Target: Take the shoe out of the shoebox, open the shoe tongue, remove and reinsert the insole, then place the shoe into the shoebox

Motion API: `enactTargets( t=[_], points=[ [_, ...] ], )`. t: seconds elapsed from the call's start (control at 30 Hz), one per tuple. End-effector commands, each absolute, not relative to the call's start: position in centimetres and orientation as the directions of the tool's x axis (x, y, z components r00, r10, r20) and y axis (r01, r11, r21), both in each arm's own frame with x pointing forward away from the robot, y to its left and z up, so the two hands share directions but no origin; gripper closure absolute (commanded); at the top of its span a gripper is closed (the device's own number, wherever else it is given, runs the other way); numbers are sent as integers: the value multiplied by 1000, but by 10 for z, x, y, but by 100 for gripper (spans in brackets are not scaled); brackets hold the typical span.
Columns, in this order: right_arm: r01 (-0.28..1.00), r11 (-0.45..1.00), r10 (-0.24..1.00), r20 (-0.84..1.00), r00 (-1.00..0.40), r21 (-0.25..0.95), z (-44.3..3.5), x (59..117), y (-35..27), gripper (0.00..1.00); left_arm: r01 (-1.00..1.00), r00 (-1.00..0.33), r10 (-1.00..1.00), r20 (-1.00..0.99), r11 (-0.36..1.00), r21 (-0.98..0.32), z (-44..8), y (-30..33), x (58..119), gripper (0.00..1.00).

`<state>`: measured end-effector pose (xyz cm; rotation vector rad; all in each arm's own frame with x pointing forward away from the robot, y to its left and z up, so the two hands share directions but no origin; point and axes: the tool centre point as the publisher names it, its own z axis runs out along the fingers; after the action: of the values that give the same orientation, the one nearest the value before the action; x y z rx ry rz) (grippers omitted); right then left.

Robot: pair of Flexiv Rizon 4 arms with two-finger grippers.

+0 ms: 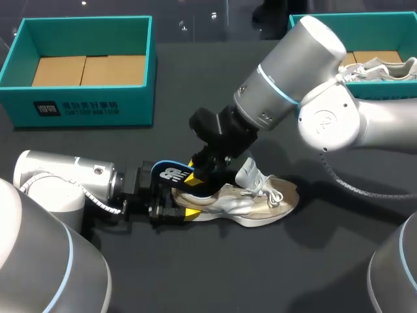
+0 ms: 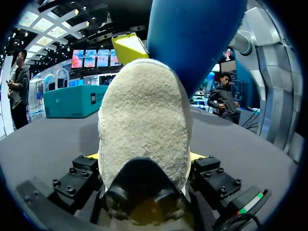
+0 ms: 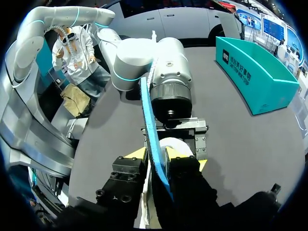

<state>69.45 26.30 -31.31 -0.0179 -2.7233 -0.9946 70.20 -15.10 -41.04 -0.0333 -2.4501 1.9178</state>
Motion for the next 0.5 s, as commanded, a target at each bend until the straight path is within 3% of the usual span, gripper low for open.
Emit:
enactTargets(
  t=[0.03,0.5],
  points=[
    [89,769,-74,227,-971,633,-316,694,267,100,-2,-999,34,10,241,-971,-411,-151,702,100],
    [-23,750,-124,106,-987,661,-272,684,284,100,-2,-999,34,10,241,-971,-411,-151,702,100]
  ],
)
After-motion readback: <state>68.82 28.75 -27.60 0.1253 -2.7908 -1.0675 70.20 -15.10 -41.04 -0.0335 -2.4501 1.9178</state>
